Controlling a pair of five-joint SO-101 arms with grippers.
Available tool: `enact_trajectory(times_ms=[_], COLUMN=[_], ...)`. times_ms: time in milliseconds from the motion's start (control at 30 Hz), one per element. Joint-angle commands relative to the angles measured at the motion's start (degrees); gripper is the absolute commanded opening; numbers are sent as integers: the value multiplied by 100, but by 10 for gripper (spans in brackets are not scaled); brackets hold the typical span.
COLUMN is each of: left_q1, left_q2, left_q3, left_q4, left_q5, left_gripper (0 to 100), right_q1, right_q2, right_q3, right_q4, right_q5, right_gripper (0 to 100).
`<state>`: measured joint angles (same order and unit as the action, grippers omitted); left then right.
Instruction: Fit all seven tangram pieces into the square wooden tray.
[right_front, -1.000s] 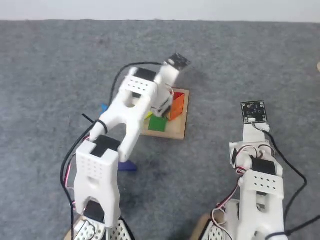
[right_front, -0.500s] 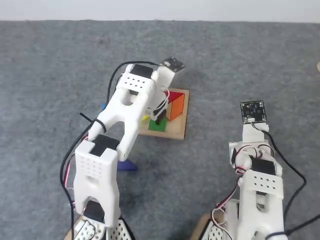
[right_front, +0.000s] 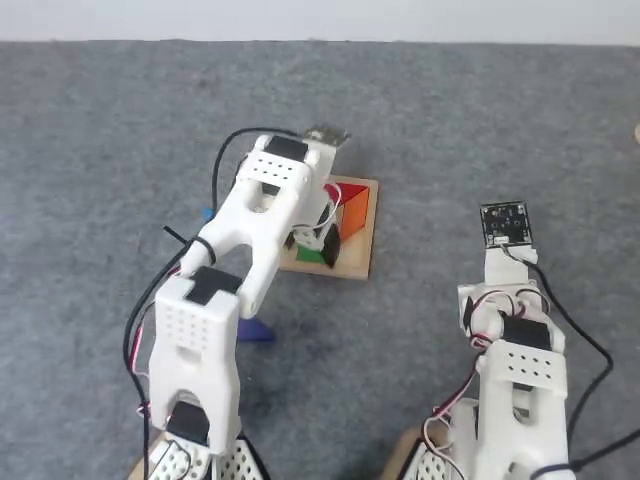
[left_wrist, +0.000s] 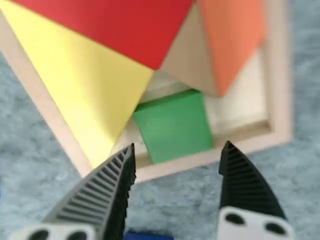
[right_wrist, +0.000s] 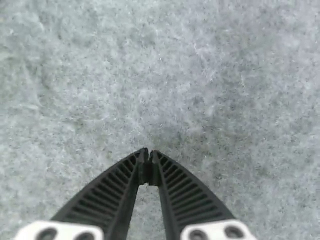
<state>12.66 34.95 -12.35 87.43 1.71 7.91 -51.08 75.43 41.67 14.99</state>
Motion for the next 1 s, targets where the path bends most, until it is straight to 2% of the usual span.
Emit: enact_trajectory(times_ms=[0,167,467,967], left_q1=[9,26,44,70], left_q2=[598,1284,1749,1723], left_q3=[-198,-1305,-2633,-3231], left_q4=[-79,519,1011,1310], left_q5=[-114,-176,-141,-158], left_gripper=[269,242,14,12], right_q1=[-48,-48,-48,-48], right_q2=[22,22,22,22], right_q3=[-264,-264,-264,-264], right_q4=[-75,-75,-92,-110], right_q5=[79,79,79,79], right_gripper=[23,23,23,23])
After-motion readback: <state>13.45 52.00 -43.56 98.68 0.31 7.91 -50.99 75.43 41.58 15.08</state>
